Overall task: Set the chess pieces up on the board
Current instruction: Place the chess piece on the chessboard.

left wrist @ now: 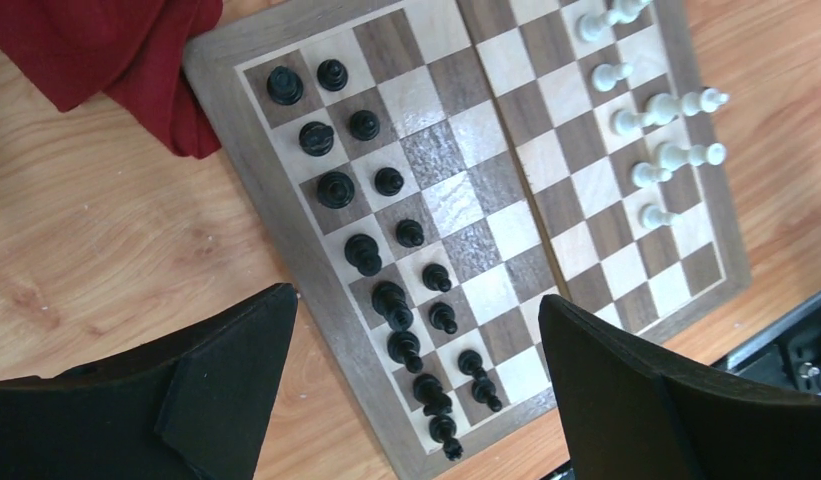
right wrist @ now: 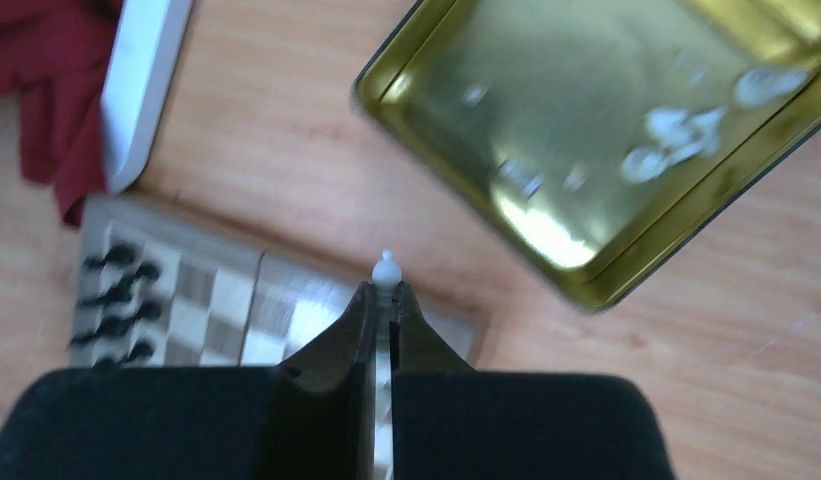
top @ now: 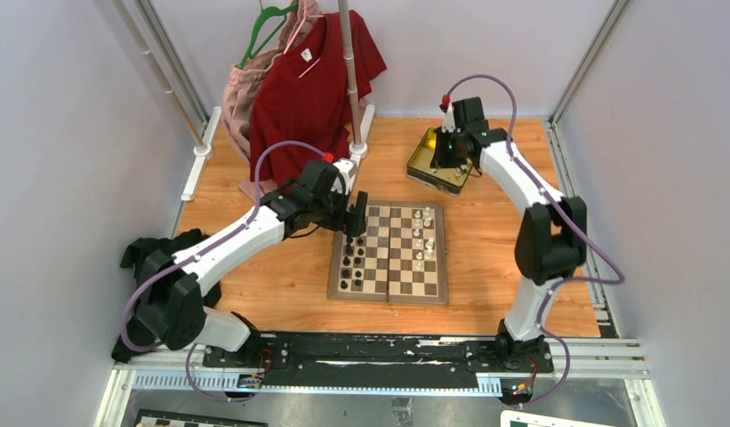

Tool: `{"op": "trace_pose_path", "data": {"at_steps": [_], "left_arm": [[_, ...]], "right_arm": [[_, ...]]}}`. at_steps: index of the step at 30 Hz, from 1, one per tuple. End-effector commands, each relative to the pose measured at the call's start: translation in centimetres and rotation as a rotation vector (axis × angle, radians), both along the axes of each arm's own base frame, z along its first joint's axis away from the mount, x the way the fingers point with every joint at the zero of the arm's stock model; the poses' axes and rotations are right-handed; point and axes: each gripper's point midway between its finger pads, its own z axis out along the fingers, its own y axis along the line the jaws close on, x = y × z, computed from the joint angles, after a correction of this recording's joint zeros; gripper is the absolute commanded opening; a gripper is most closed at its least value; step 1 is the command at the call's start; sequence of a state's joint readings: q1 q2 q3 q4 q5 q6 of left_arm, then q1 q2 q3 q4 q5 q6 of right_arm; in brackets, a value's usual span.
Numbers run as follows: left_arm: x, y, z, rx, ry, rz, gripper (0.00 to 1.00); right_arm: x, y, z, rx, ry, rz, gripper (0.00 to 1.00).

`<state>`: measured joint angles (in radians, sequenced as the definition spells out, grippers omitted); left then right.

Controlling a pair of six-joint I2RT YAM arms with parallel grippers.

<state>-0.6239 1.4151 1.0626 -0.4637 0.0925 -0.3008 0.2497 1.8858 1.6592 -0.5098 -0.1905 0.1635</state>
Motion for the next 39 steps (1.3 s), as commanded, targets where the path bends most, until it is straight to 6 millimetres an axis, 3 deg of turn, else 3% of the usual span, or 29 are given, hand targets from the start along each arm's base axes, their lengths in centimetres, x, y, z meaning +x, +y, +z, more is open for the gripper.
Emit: {"op": "trace_pose_path", "data": {"at_steps": [1, 7, 9, 13, 18, 25, 39], "left_arm": [[-0.5, -0.5, 1.9, -0.101, -0.035, 0.009, 0.97], [-1.5, -0.1, 2.2, -0.149, -0.034, 0.036, 0.97], [-1.8, 0.1, 2.3, -0.162, -0.036, 0.046, 0.97], [-2.3, 0.4, 2.6, -0.177, -0.043, 0.058, 0.97], [-3.0, 1.0, 2.8, -0.183, -0.044, 0.07, 0.97], [-3.8, 1.8, 2.4, -0.156, -0.03, 0.076, 0.97], [-3.9, 1.9, 1.4, -0.141, -0.001, 0.088, 0.97]], "right_arm": [[-4.4, 4.1, 3.9, 0.108, -0.122, 0.092, 0.0], [-10.9, 8.0, 4.2, 0.091, -0.203, 0.201, 0.0], [-13.0, 9.7, 3.4, 0.093, -0.22, 0.235, 0.0], [-16.0, 11.1, 0.8, 0.057, -0.266, 0.247, 0.0], [-17.2, 11.2, -1.8, -0.005, -0.401, 0.207, 0.0], [-16.8, 10.6, -4.6, -0.106, -0.514, 0.145, 0.0], [-17.5, 10.2, -7.5, -0.184, -0.568, 0.033, 0.0]]}}
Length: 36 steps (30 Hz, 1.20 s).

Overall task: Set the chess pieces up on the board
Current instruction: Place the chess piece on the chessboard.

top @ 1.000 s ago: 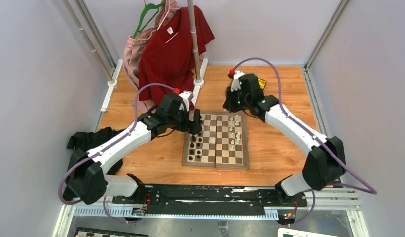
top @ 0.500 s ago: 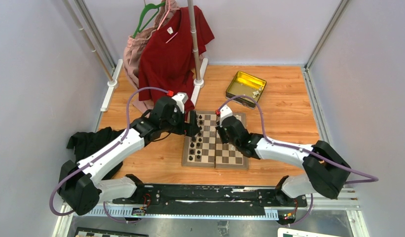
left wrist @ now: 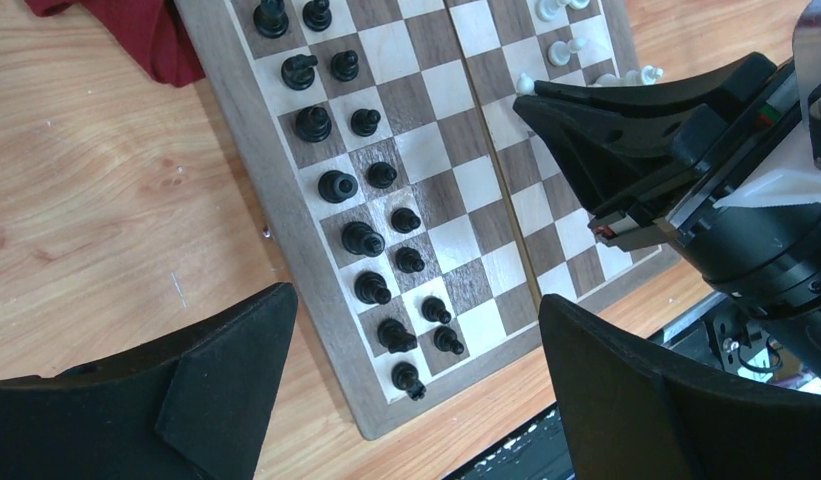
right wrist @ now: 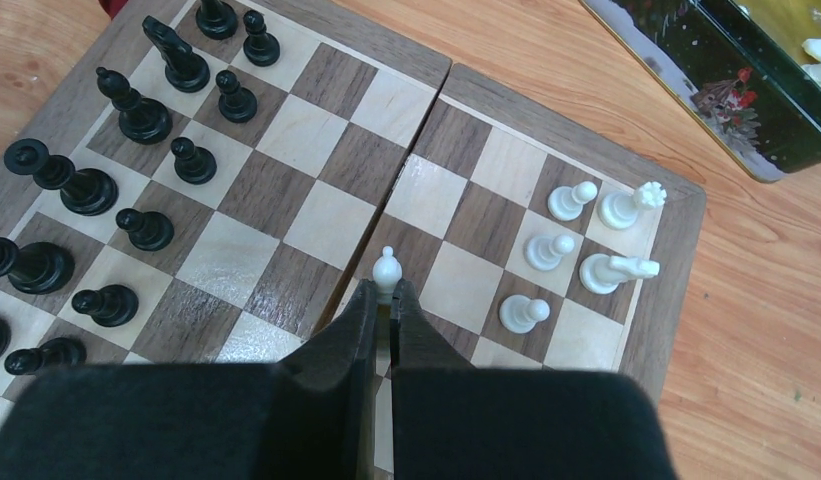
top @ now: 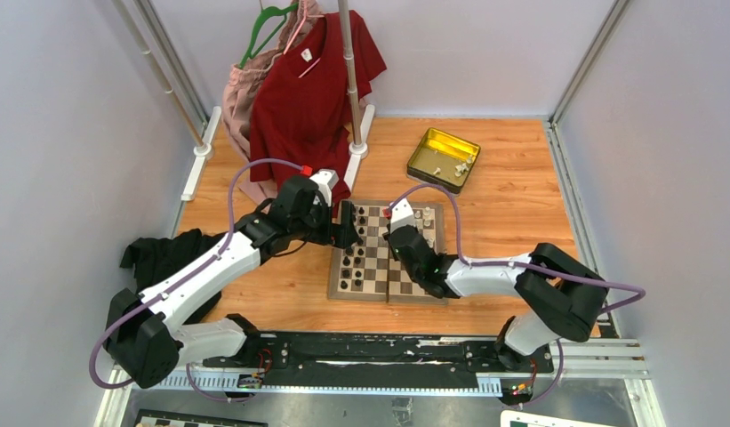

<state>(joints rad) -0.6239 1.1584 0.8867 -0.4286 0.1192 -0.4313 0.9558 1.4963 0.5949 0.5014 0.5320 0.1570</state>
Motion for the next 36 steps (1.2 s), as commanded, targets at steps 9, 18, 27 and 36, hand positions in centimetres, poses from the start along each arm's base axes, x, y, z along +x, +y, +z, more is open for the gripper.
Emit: {"op": "trace_pose_path", "data": {"at_steps": [9, 18, 27, 36], "left_arm": [[-0.3, 0.5, -1.5, 0.004, 0.012, 0.024, 0.97], [-0.6, 0.8, -2.4, 0.004, 0.0, 0.031, 0.97], [-1.1, 0.6, -2.9, 0.003, -0.001, 0.021, 0.96], [-1.0, -0.2, -1.9, -0.014, -0.011, 0.01, 0.96]], "right_arm": [[-1.1, -0.4, -1.1, 0.056, -0.086, -0.118, 0.0], [-2.1, -0.6, -2.6, 0.06, -0.102, -0.141, 0.07], [-3.2, -1.1, -2.1, 0.048, -0.127, -0.166, 0.28], [-3.4, -1.1, 1.3, 0.036, -0.145, -0.142, 0.37]]}}
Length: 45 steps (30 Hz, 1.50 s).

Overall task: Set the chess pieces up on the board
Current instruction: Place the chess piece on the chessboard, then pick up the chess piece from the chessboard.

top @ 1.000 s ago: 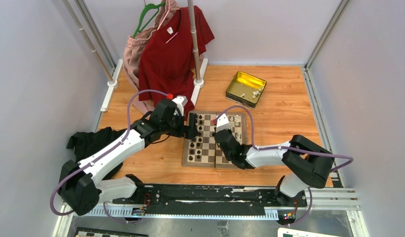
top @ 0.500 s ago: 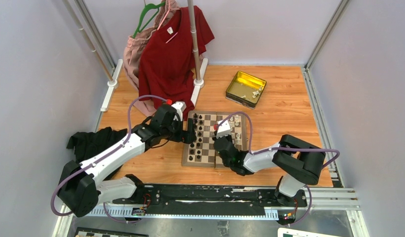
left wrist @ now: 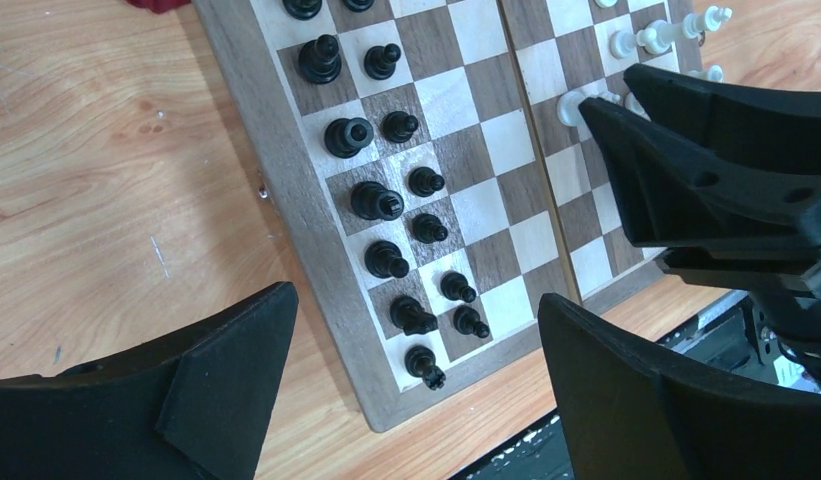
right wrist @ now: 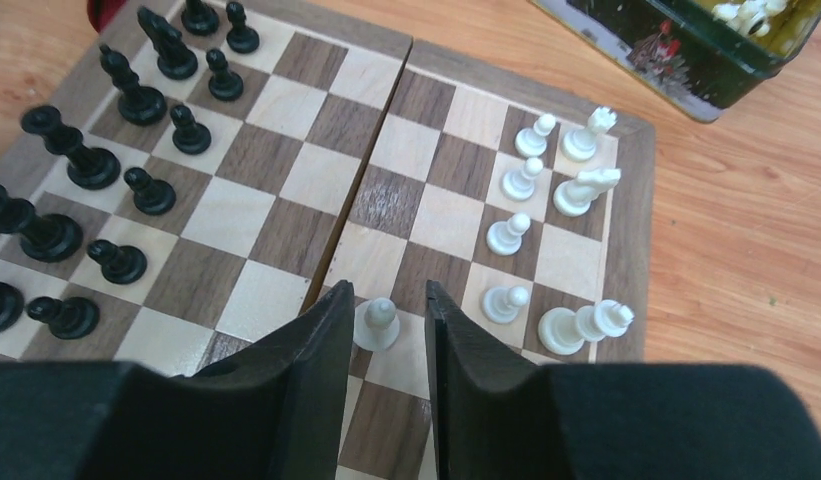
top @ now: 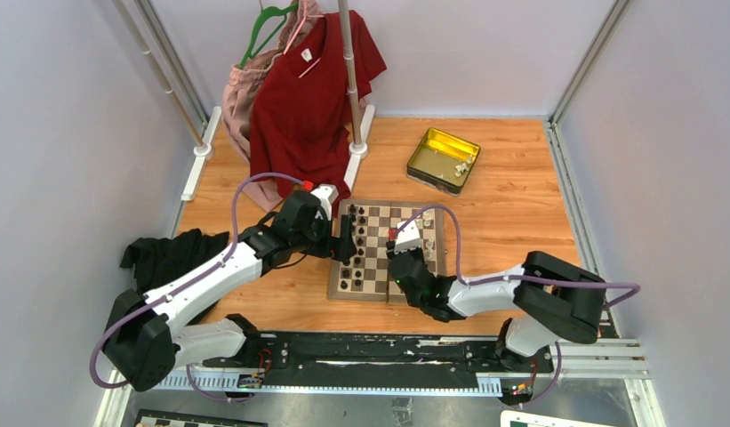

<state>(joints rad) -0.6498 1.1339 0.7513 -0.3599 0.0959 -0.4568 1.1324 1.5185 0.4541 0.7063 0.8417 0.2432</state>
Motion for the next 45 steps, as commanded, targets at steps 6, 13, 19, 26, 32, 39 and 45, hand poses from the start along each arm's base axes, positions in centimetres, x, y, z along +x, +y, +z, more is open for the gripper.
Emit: {"op": "trace_pose_path", "data": {"at_steps": [6, 13, 19, 26, 32, 39, 45], "left_arm": [[1.0, -1.1, 3.2, -0.047, -0.062, 0.005, 0.96], [1.2, -0.9, 4.8, -0.057, -0.085, 0.02, 0.96], [0.9, -0.4, 5.4, -0.05, -0.092, 0.022, 0.96], [0.6, -0.1, 5.3, -0.036, -0.096, 0.015, 0.96], [0.7, 0.0, 5.4, -0.028, -0.107, 0.011, 0.96], [0.6, 0.2, 5.0, -0.018, -0.106, 0.011, 0.97], [0.6, 0.2, 4.6, -0.017, -0.098, 0.01, 0.97]], "right_arm": [[0.1, 0.5, 5.6, -0.018, -0.043, 0.023, 0.38], [1.4, 0.5, 9.8, -0.014, -0.037, 0.005, 0.35], [3.7, -1.7, 9.5, -0.069, 0.275, -0.081, 0.27], [4.4, -1.1, 6.5, -0.049, 0.549, -0.057, 0.26], [3.0, 0.4, 4.1, -0.044, 0.71, -0.004, 0.27], [0.7, 0.6, 2.5, -0.035, 0.827, 0.015, 0.27], [-0.5, 0.0, 1.5, -0.048, 0.862, 0.009, 0.28]]}}
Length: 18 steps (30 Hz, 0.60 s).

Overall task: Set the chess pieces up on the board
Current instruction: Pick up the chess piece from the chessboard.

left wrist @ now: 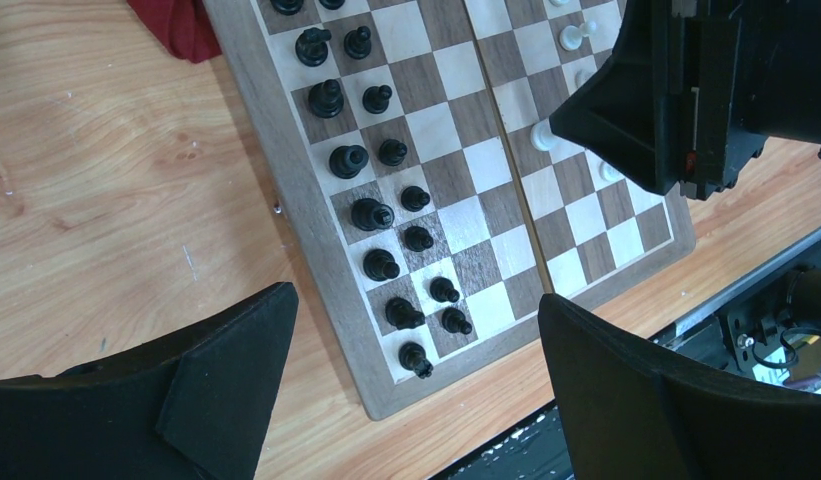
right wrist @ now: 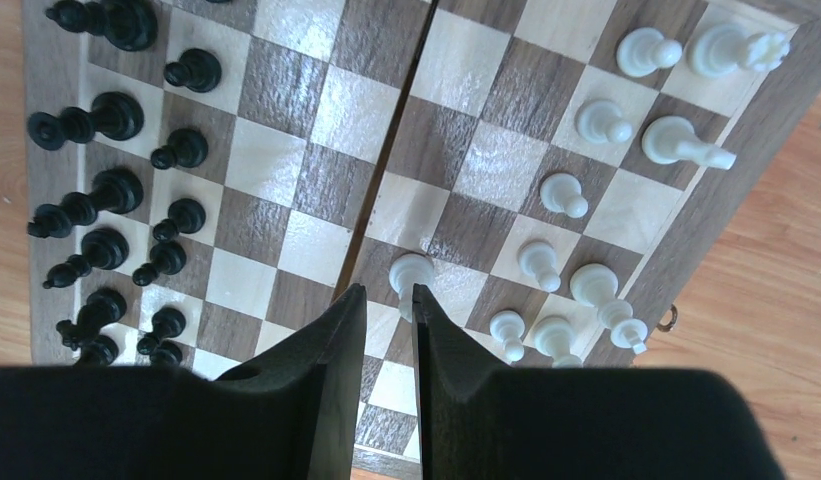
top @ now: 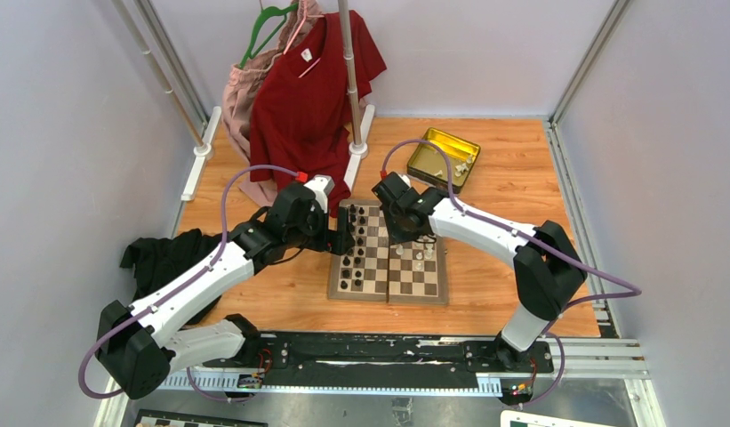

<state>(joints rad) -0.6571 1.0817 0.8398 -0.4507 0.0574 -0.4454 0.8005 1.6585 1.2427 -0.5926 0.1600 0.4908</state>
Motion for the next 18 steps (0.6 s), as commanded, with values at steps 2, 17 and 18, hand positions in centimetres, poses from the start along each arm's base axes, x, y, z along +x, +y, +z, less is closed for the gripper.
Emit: {"op": "trace_pose_path", "data": {"at_steps": [2, 17, 18], "left_arm": [[0.3, -0.3, 0.8, -0.012, -0.035, -0.006, 0.97], [0.4, -0.6, 0.3, -0.019, -0.018, 0.0, 0.97], [0.4, -0.6, 0.3, -0.02, -0.019, -0.001, 0.97]], "right_arm": [[-1.8, -1.1, -1.0, -0.016, 0.067, -0.014, 0.28], [-2.0, -1.5, -2.3, -0.047, 0.084, -0.003, 0.28], [-2.0, -1.5, -2.3, -0.047, 0.083, -0.003, 0.27]]}}
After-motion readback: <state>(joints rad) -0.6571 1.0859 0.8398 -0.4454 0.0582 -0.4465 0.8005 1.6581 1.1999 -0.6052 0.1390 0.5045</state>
